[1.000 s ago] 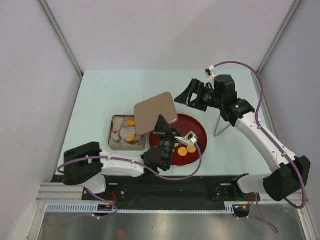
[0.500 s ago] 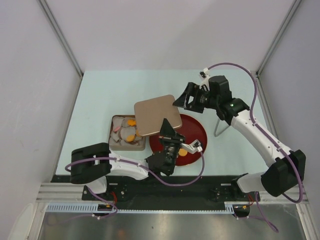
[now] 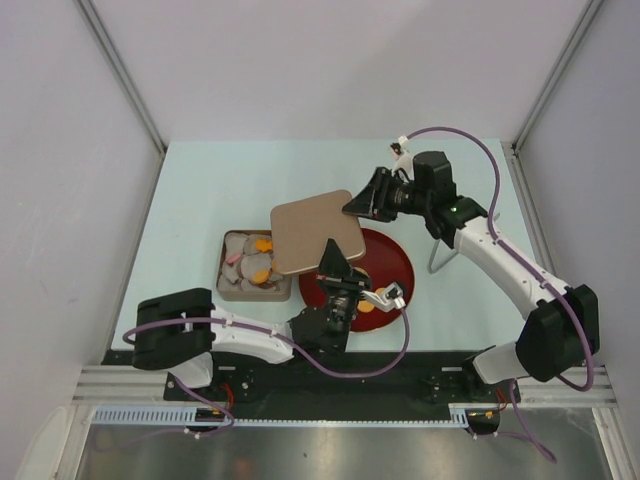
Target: Pack the cookies
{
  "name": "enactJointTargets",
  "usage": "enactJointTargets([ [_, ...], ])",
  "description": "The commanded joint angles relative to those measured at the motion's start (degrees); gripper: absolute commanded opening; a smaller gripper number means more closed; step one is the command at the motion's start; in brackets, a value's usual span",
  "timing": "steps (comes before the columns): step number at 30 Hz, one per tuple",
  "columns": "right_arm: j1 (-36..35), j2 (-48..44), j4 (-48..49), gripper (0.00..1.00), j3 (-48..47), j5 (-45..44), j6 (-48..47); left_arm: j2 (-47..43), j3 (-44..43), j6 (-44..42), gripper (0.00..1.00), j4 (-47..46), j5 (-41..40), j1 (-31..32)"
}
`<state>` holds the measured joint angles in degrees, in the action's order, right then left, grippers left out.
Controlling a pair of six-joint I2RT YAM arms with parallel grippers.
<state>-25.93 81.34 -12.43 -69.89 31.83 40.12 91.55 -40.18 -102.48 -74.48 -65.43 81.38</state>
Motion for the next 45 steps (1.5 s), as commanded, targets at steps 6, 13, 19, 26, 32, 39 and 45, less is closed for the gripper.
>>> enactJointTargets([
  [6, 0.9, 1.9, 7.6, 0.33, 2.2, 6.0, 3.4, -2.7, -0.4, 0.4, 0.0, -24.3, -0.3, 0.4],
  [13, 1.3, 4.3, 11.0, 0.04, 3.1, 9.6, 5.8, -3.3, -0.4, 0.8, 0.0, -24.3, -0.6, 0.5],
  [19, 2.4, 2.3, 11.9, 0.0, 3.4, 10.1, 7.1, -5.1, -0.8, 2.0, 0.16, -24.4, -1.8, 0.4],
  [26, 6.1, -2.8, 14.0, 0.0, 3.5, 10.7, 8.4, -7.3, -0.9, 3.2, 0.43, -24.4, -3.4, -1.0],
  [32, 8.0, -5.1, 15.6, 0.0, 3.6, 11.3, 10.2, -7.6, -1.2, 4.7, 0.72, -24.4, -4.5, -1.8],
  [39, 13.1, -8.0, 19.0, 0.0, 4.0, 11.6, 13.3, -12.2, 0.2, 8.3, 0.89, -24.3, -8.4, -3.9],
  [45, 13.9, -7.7, 21.7, 0.0, 4.3, 12.5, 15.6, -15.8, 3.0, 10.4, 0.93, -24.3, -10.3, -4.8],
])
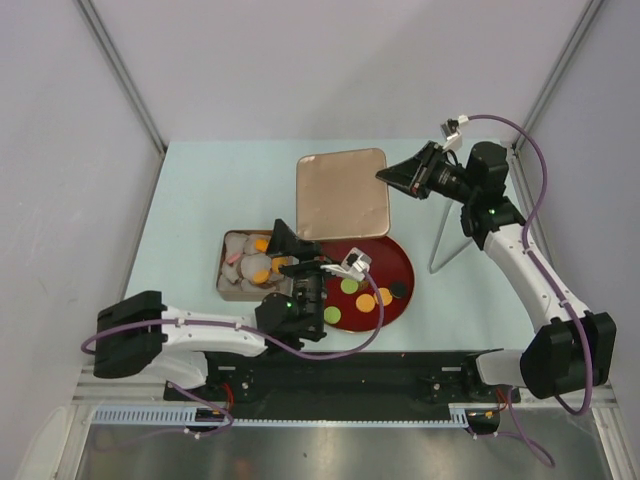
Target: Pack the cookies
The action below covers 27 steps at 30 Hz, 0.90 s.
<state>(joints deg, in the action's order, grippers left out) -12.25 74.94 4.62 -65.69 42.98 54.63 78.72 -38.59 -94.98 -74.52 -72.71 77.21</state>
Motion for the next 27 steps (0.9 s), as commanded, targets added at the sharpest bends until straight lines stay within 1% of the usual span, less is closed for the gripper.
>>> enactJointTargets([
  [1, 0.4, -1.3, 5.0, 0.0, 0.5, 1.2, 1.2, -3.3, 1.7, 3.2, 0.94, -24.3, -3.8, -0.8],
  [5, 1.4, -1.3, 8.6, 0.0, 1.5, 1.1, 4.2, -5.9, 4.2, 5.9, 0.98, -24.4, -6.6, -2.2],
  [7, 1.5, -1.1, 10.1, 0.0, 1.8, 0.9, 5.0, -9.3, 5.1, 8.7, 1.0, -24.4, -9.0, -4.3],
  [11, 1.6, -0.1, 10.9, 0.0, 3.0, 0.0, 5.0, -16.0, 7.2, 12.2, 1.0, -23.5, -11.6, -7.7],
  [12, 1.5, 0.1, 11.6, 0.0, 3.2, 0.0, 5.7, -17.2, 7.6, 14.4, 1.0, -22.2, -11.8, -8.1],
  [13, 1.5, 0.5, 12.3, 0.0, 3.4, 0.1, 6.2, -19.3, 7.8, 16.0, 1.0, -18.2, -12.1, -8.7],
  [14, 1.4, 0.7, 13.3, 0.0, 3.6, 0.1, 6.4, -20.2, 8.2, 17.7, 1.0, -16.3, -12.9, -9.1],
  [15, 1.3, 1.3, 13.7, 0.0, 3.7, 0.0, 6.7, -21.1, 8.3, 21.3, 1.0, -12.8, -13.2, -10.1],
  [17, 0.7, 2.0, 14.3, 0.0, 3.7, -0.1, 7.0, -24.4, 8.4, 25.8, 1.0, -7.5, -13.8, -10.8],
  [18, 0.5, 2.5, 14.4, 0.0, 3.7, -0.1, 7.0, -25.7, 8.1, 32.4, 1.0, 0.9, -13.9, -11.4],
  [19, 0.2, 2.8, 14.7, 0.0, 3.8, -0.1, 7.2, -28.3, 7.7, 37.4, 1.0, 7.3, -13.9, -11.6],
  [20, -0.3, 2.9, 15.5, 0.0, 3.8, 0.0, 7.6, -30.2, 5.7, 43.8, 1.0, 15.9, -13.6, -11.7],
  [21, -0.6, 3.5, 16.0, 0.0, 3.8, 0.1, 7.9, -31.9, 3.5, 65.4, 1.0, 45.0, -11.3, -11.9],
  [22, -0.9, 3.7, 16.8, 0.0, 3.8, 0.3, 8.3, -33.5, -0.4, 83.6, 1.0, 68.1, -7.1, -12.3],
  [23, -1.4, 3.9, 18.4, 0.0, 3.8, 0.6, 9.4, -34.5, -10.6, 103.6, 1.0, 89.8, -0.3, -14.3],
  [24, -1.5, 4.1, 19.3, 0.0, 3.8, 0.8, 10.0, -34.6, -12.3, 119.6, 1.0, 101.1, 12.9, -23.2],
  [26, -1.5, 4.4, 22.3, 0.0, 3.9, 1.6, 12.2, -34.9, -12.0, 123.3, 0.99, 101.2, 23.5, -30.0],
  [27, -1.5, 4.4, 23.3, 0.0, 3.9, 1.8, 12.9, -35.2, -11.3, 123.7, 0.99, 100.1, 26.6, -33.8],
])
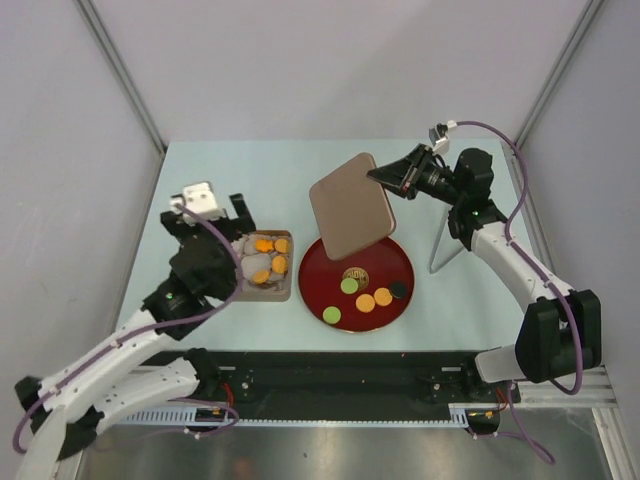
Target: Pack the cookies
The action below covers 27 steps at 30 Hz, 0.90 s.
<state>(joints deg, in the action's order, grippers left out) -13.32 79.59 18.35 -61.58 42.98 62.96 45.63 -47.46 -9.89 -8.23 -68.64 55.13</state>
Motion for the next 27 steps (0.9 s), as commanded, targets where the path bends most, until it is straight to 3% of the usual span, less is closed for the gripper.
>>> enactJointTargets([
  [1, -0.5, -0.5, 10.3, 0.0, -0.2, 2.0, 5.1, -2.6, -1.6, 38.9, 0.99, 32.4, 31.0, -13.3],
  [3, 0.1, -1.1, 10.8, 0.0, -0.2, 2.5, 5.9, -5.4, 1.4, 40.6, 0.98, 27.0, 39.3, -18.4],
  [4, 0.4, -1.4, 10.7, 0.0, -0.1, 2.6, 5.9, -6.0, 2.4, 41.4, 0.98, 25.2, 48.5, -20.4],
  [6, 0.8, -2.2, 10.8, 0.0, -0.1, 2.7, 6.4, -6.7, 4.7, 45.6, 0.97, 20.8, 56.6, -25.7],
  [10, 1.0, -2.8, 13.2, 0.0, -0.1, 3.6, 8.1, -3.6, 9.5, 56.7, 0.93, 10.5, 80.9, -32.9],
  [13, 1.2, -3.1, 14.3, 0.0, 0.0, 4.1, 8.8, -1.1, 13.6, 65.0, 0.91, -0.5, 89.2, -35.3],
  [20, 1.1, -3.1, 18.3, 0.0, 0.8, 5.5, 11.0, 5.7, 20.7, 79.5, 0.91, -27.1, 99.6, -36.9],
  [23, 0.8, -2.8, 19.1, 0.0, 1.2, 5.8, 11.3, 7.4, 21.4, 82.0, 0.93, -33.1, 100.6, -36.9],
  [27, 0.1, -2.3, 20.1, 0.0, 1.6, 6.1, 11.9, 7.6, 20.5, 81.0, 0.93, -33.7, 100.4, -36.9],
])
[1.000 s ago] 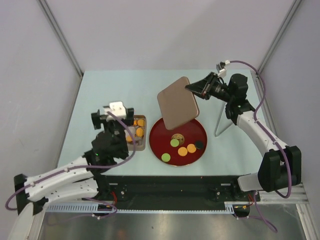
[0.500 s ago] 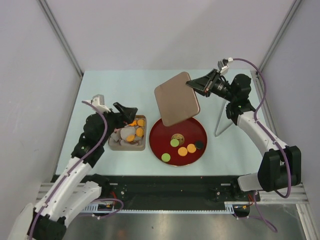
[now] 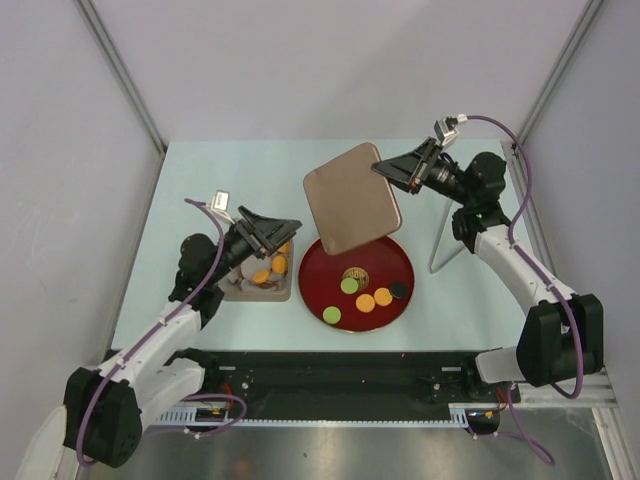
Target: Pack the cookies
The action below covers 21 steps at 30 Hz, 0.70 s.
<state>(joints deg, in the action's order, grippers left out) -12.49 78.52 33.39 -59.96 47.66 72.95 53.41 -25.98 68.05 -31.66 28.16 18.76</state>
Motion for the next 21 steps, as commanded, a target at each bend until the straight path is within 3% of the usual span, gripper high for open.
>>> enactJointTargets([
  [1, -1.0, -0.7, 5.9, 0.0, 0.0, 1.5, 2.2, 0.4, -1.3, 2.8, 0.93, -10.4, 3.5, -0.5],
  [10, -6.2, 1.4, 9.5, 0.0, 0.0, 1.7, 4.3, 9.1, -0.9, 5.6, 0.93, -21.2, 3.2, -0.5],
  [15, -7.1, 1.3, 8.4, 0.0, 0.1, 1.8, 3.5, 10.6, -1.3, 5.5, 0.91, -22.7, 3.2, -0.5],
  [21, -7.5, 1.3, 6.4, 0.0, 0.1, 1.7, 2.3, 11.4, -1.0, 5.9, 0.64, -24.9, 3.8, -0.5],
])
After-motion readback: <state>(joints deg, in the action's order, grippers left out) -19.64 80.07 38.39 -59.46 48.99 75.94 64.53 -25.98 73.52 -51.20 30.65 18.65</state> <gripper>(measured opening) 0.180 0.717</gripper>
